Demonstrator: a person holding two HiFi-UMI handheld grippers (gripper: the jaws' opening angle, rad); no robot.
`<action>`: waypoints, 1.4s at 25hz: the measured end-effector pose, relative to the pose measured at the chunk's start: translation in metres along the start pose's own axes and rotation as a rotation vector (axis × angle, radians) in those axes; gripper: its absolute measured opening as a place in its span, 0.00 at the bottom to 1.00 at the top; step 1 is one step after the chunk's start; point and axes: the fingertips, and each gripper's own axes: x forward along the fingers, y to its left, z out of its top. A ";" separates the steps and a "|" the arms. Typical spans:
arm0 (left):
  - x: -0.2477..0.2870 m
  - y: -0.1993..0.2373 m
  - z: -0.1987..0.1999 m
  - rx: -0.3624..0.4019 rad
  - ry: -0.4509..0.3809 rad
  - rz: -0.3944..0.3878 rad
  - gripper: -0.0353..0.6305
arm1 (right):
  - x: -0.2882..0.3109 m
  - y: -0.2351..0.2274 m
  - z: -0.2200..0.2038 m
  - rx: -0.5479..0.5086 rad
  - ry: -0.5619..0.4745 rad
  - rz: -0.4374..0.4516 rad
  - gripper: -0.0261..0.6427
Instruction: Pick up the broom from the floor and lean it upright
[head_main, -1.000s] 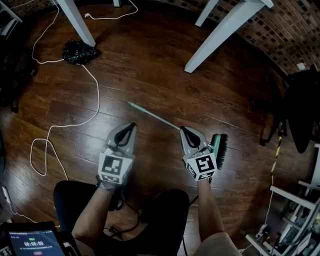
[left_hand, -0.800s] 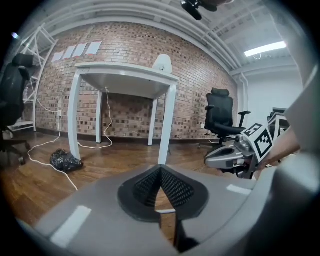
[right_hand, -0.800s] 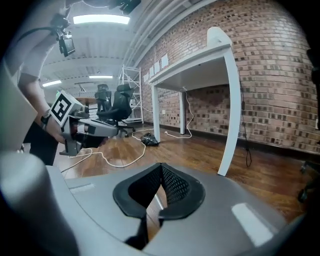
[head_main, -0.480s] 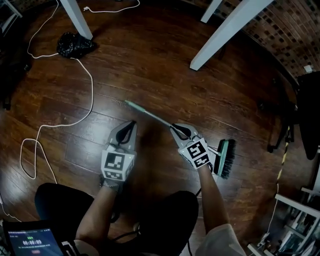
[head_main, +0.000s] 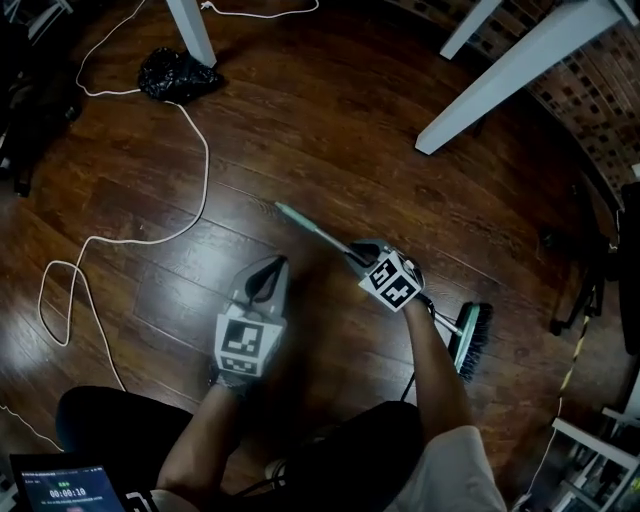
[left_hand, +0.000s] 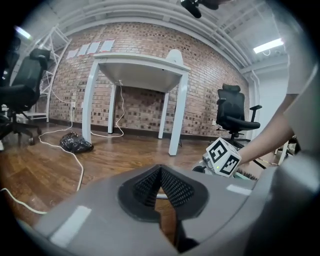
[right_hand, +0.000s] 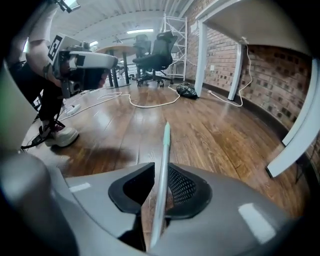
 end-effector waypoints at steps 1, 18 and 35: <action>-0.002 0.001 -0.002 0.002 0.001 0.004 0.05 | 0.007 0.000 -0.001 -0.001 0.013 0.013 0.19; 0.017 0.006 -0.028 -0.002 0.030 0.000 0.06 | 0.060 -0.002 -0.021 -0.033 0.144 0.077 0.23; 0.032 -0.005 -0.043 0.011 0.077 -0.024 0.05 | 0.067 -0.006 -0.028 0.087 0.137 0.076 0.19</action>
